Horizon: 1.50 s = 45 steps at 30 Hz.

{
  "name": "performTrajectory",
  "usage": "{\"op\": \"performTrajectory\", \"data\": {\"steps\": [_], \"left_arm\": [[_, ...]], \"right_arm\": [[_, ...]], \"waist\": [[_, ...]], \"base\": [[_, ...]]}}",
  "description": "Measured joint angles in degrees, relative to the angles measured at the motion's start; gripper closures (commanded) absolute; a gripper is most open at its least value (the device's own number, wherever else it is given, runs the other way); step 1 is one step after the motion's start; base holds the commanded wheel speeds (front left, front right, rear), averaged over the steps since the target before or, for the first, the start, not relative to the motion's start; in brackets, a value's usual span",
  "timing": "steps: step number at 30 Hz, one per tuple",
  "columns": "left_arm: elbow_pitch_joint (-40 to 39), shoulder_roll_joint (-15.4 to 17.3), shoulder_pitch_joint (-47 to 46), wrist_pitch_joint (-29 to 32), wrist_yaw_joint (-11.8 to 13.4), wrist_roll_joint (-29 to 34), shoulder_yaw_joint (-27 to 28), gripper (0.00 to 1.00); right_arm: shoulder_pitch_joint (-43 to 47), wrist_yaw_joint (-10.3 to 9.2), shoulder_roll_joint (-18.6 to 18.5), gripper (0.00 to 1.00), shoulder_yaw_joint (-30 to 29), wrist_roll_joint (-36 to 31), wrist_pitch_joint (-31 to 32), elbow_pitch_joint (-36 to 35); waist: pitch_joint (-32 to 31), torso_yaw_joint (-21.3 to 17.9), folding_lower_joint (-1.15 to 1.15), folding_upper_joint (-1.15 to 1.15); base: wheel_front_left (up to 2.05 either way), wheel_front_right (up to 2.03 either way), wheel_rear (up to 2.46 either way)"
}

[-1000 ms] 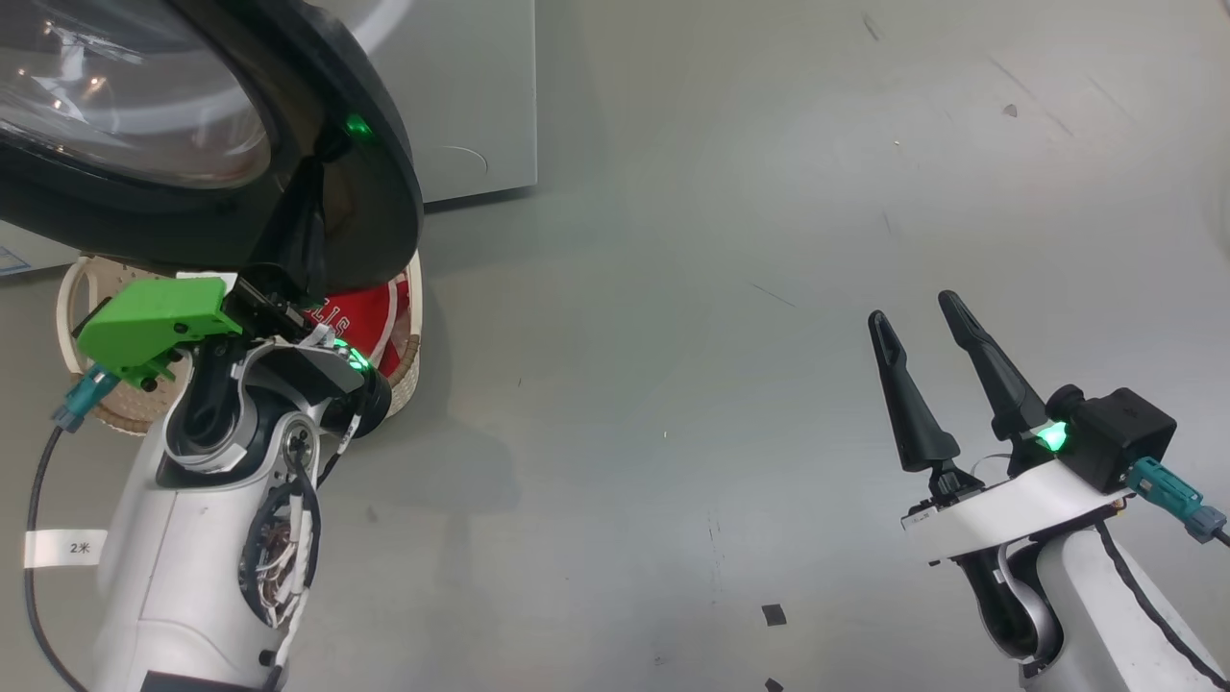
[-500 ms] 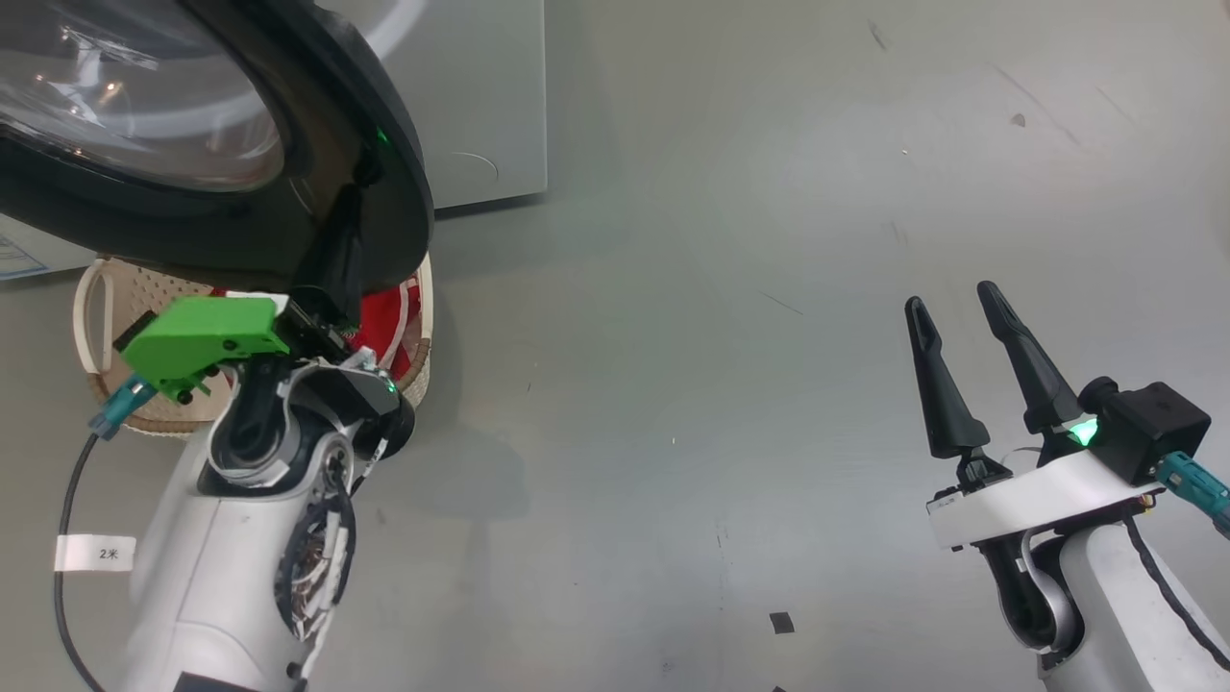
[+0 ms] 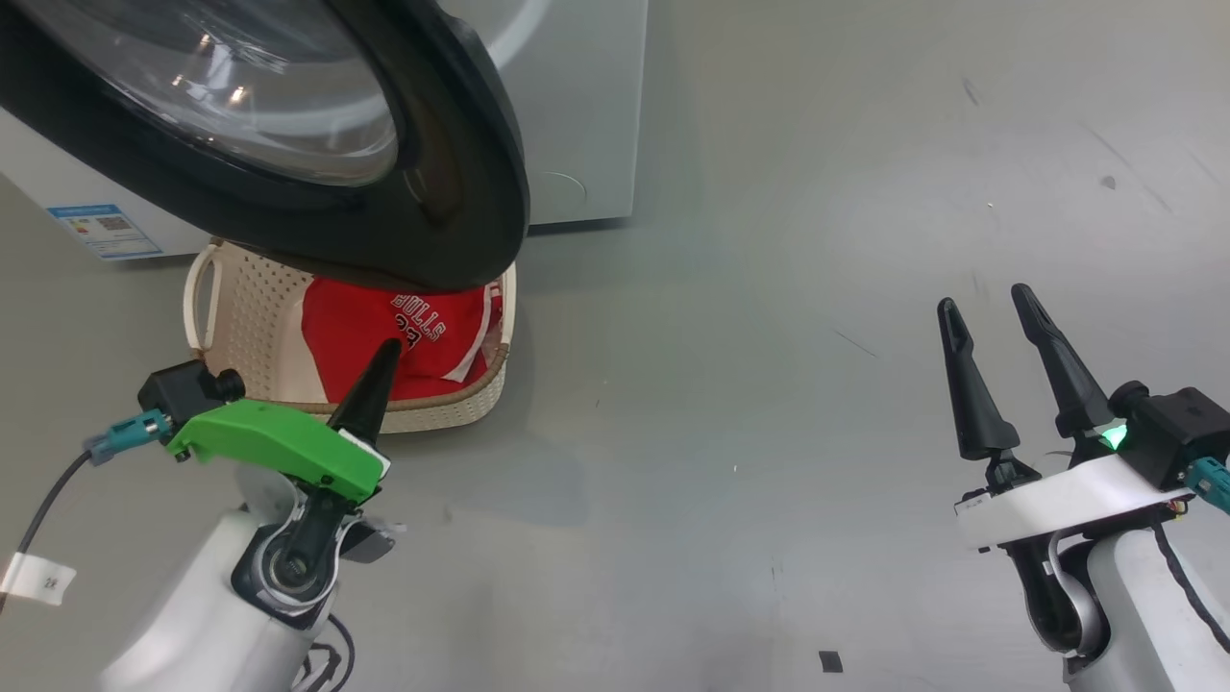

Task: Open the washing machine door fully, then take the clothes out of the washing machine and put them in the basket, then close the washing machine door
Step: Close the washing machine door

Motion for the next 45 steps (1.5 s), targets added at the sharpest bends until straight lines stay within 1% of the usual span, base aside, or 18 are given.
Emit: {"op": "performTrajectory", "data": {"steps": [3, 9, 12, 16, 21, 24, 26, 27, 28, 29, 30, 31, 34, 35, 38, 45], "left_arm": [[-0.64, 2.68, 0.59, -2.92, -0.08, 6.9, -2.26, 1.0], [-2.85, 5.09, 1.72, -11.37, -0.51, 18.25, -4.49, 1.0], [-3.86, 6.03, 2.51, -15.3, -0.51, 22.69, -5.19, 1.0], [-5.0, 6.17, 3.76, -15.18, -0.37, 28.02, -5.33, 1.0], [-6.76, 5.92, 5.17, -14.32, 2.34, 33.2, -1.43, 1.0], [-9.83, 5.12, 6.05, -13.91, 4.39, 37.83, 5.8, 1.0], [-11.73, 4.55, 6.69, -13.91, 5.64, 40.47, 9.42, 1.0], [-12.61, 4.12, 7.35, -13.91, 6.23, 41.7, 10.68, 0.75], [-13.51, 3.82, 8.22, -13.91, 6.87, 43.51, 11.49, 0.55], [-14.3, 3.61, 9.13, -13.91, 7.45, 44.95, 12.03, 0.24], [-14.99, 3.42, 10.08, -13.91, 8.02, 46.42, 12.5, 0.06], [-15.71, 3.22, 11.1, -13.9, 8.58, 47.36, 13.15, 0.0], [-17.11, 2.47, 12.84, -13.9, 9.15, 48.56, 14.18, 0.0], [-18.37, 2.04, 14.06, -13.86, 9.16, 51.16, 13.89, 0.0], [-20.15, 1.35, 15.51, -13.79, 9.18, 54.26, 13.23, 0.0], [-22.71, -0.97, 18.82, -13.77, 9.62, 57.43, 13.34, 0.0]], "right_arm": [[0.85, 0.0, -0.07, 0.0, -1.45, -0.04, 0.0, -0.18], [2.36, 0.0, -0.1, 0.0, -3.44, -0.22, 0.0, -0.86], [2.96, 0.0, -0.05, 0.0, -3.92, -0.51, 0.0, -1.54], [3.16, 0.0, -0.02, 0.0, -4.57, -0.64, 0.0, -2.3], [3.58, 0.0, 0.03, 0.0, -4.81, -1.1, 0.0, -3.13], [4.13, 0.0, 0.3, 0.0, -4.74, -1.48, 0.0, -3.41], [4.33, 0.0, 0.46, 0.0, -4.74, -1.51, -0.01, -3.52], [4.33, 0.0, 0.55, 0.0, -4.72, -1.52, 0.0, -3.56], [4.35, 0.0, 0.64, 0.0, -4.68, -1.59, 0.0, -3.6], [4.37, 0.0, 0.75, 0.0, -4.64, -1.75, -0.01, -3.66], [4.47, 0.0, 0.82, 0.0, -4.58, -1.98, 0.0, -3.72], [4.54, 0.0, 0.85, 0.0, -4.23, -2.03, 0.0, -3.81], [4.64, 0.0, 1.07, 0.0, -3.82, -2.08, -0.01, -3.91], [4.75, 0.0, 1.1, 0.0, -3.67, -2.12, 0.0, -3.94], [5.23, 0.0, 1.1, 0.0, -3.61, -2.48, 0.0, -3.94], [5.41, 0.0, 1.2, 0.0, -3.15, -2.48, -0.01, -3.94]], "waist": [[-0.73, 1.59, 0.0, 0.0], [-2.16, 4.89, 0.0, 0.0], [-2.79, 6.52, 0.0, 0.0], [-3.5, 8.58, 0.0, 0.0], [-4.28, 10.93, 0.0, 0.0], [-4.78, 12.12, 0.0, 0.0], [-5.14, 12.78, 0.0, 0.0], [-5.33, 13.06, 0.0, 0.0], [-5.52, 13.32, 0.0, 0.0], [-5.71, 13.55, 0.0, 0.0], [-5.87, 13.76, 0.0, 0.0], [-6.01, 13.95, 0.0, 0.0], [-6.21, 14.17, 0.0, 0.0], [-6.29, 14.26, 0.0, 0.0], [-6.38, 14.33, 0.0, 0.0], [-6.52, 14.34, 0.0, 0.0]], "base": [[0.0, 0.0, 0.0], [0.0, 0.0, 0.0], [0.0, 0.0, 0.0], [0.0, 0.0, 0.0], [0.0, 0.0, 0.0], [0.0, 0.0, 0.0], [0.0, 0.0, 0.0], [0.0, 0.0, 0.0], [0.0, 0.0, 0.0], [0.0, 0.0, 0.0], [0.0, 0.0, 0.0], [0.0, 0.0, 0.0], [0.0, 0.0, 0.0], [0.0, 0.0, 0.0], [0.0, 0.0, 0.0], [0.0, 0.0, 0.0]]}}
